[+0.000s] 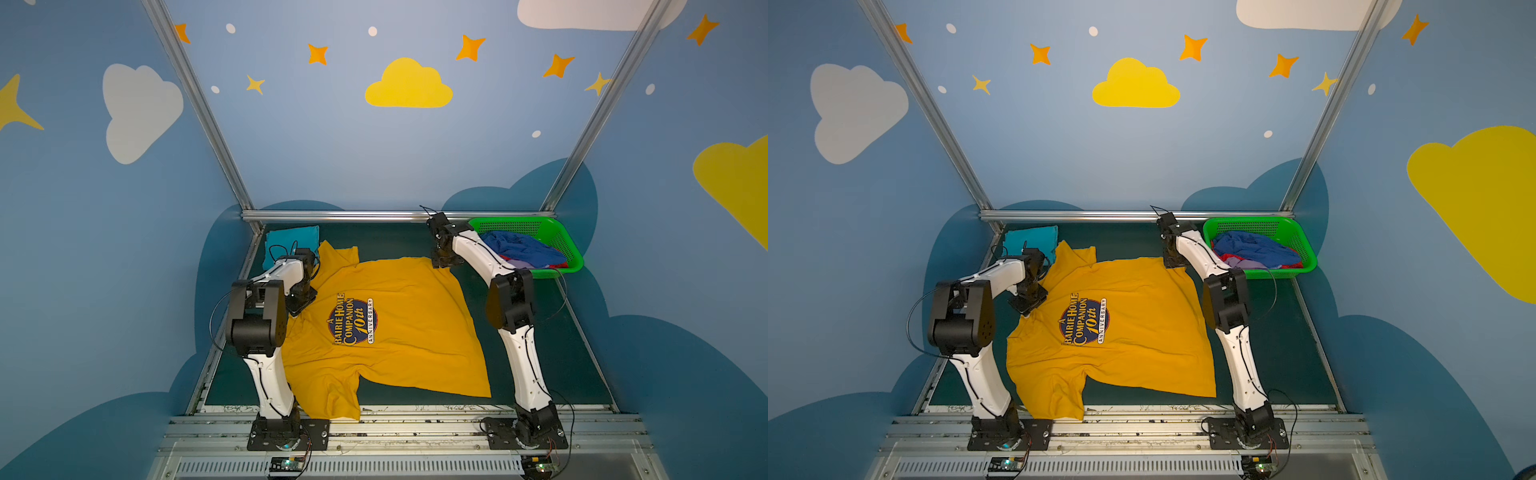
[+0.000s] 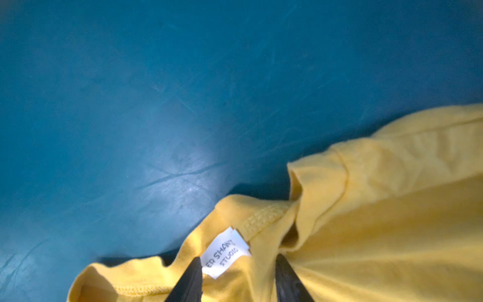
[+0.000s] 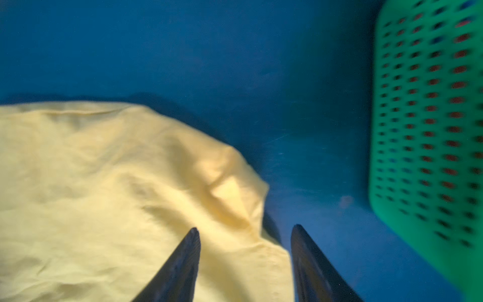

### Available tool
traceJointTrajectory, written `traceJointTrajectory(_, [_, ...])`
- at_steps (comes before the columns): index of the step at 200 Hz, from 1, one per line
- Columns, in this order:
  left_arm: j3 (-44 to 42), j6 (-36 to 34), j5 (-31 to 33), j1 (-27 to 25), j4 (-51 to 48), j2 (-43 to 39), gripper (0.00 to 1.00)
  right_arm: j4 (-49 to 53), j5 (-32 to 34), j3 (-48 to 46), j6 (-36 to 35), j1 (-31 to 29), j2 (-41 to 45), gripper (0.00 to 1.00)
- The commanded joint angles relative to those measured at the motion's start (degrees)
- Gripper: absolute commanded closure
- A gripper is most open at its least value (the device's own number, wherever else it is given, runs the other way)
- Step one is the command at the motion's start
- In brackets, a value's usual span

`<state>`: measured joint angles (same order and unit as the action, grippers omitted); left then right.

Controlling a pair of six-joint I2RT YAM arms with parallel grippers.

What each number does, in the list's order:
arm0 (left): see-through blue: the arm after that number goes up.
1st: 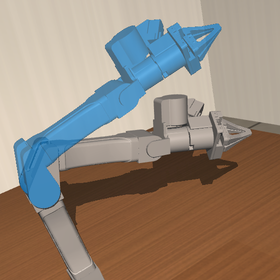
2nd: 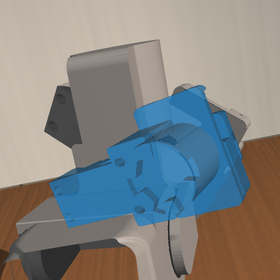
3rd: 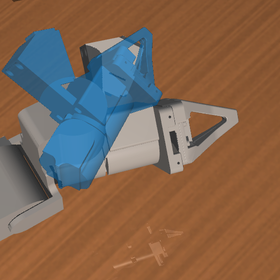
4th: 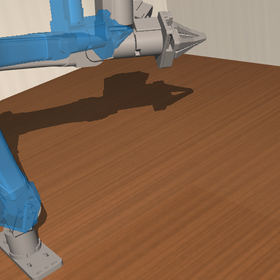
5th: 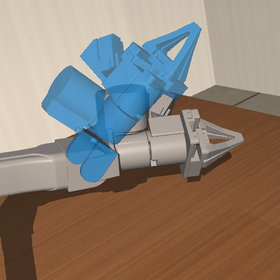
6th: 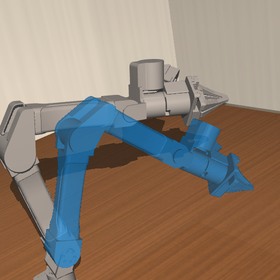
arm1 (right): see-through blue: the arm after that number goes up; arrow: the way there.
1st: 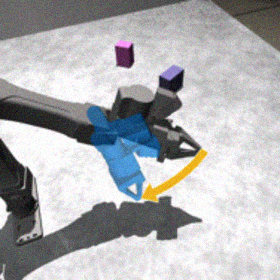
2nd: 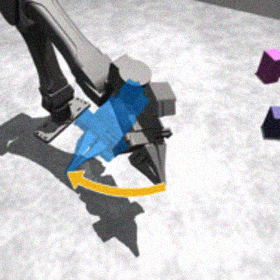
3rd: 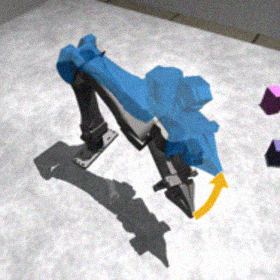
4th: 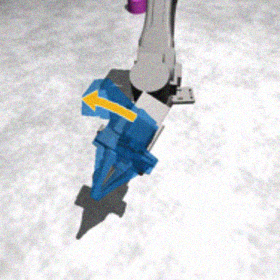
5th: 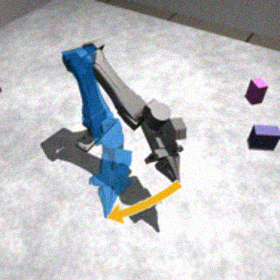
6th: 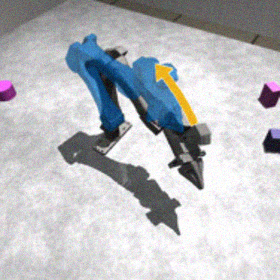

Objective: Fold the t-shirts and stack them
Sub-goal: 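Grasp the far shoulder edges with both grippers and tug them outward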

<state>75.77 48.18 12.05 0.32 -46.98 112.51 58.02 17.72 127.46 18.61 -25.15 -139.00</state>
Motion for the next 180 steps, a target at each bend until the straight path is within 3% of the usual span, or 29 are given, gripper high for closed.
traceJointTrajectory(1, [-0.8,-1.2,-3.3,-0.7,-1.4,2.9,0.51,0.5,-0.3,1.0,1.4,1.3,-3.0,0.44])
traceJointTrajectory(31, [0.3,-1.2,-4.1,-0.7,-1.4,3.7,0.5,0.5,-1.2,2.8,0.9,2.5,-4.8,0.62])
traceJointTrajectory(50, [1.0,-1.3,-4.5,-1.1,-1.5,4.2,0.49,0.5,-1.2,3.9,-0.1,3.5,-5.6,1.0])
traceJointTrajectory(72, [2.1,-1.3,-5.0,-1.9,-1.4,5.0,0.48,0.3,1.6,5.7,-1.4,4.2,-6.4,1.0])
traceJointTrajectory(180, [9.4,-1.8,-7.0,-6.8,-3.0,8.3,0.13,-4.4,15.4,7.5,-2.7,4.6,-4.5,1.0])
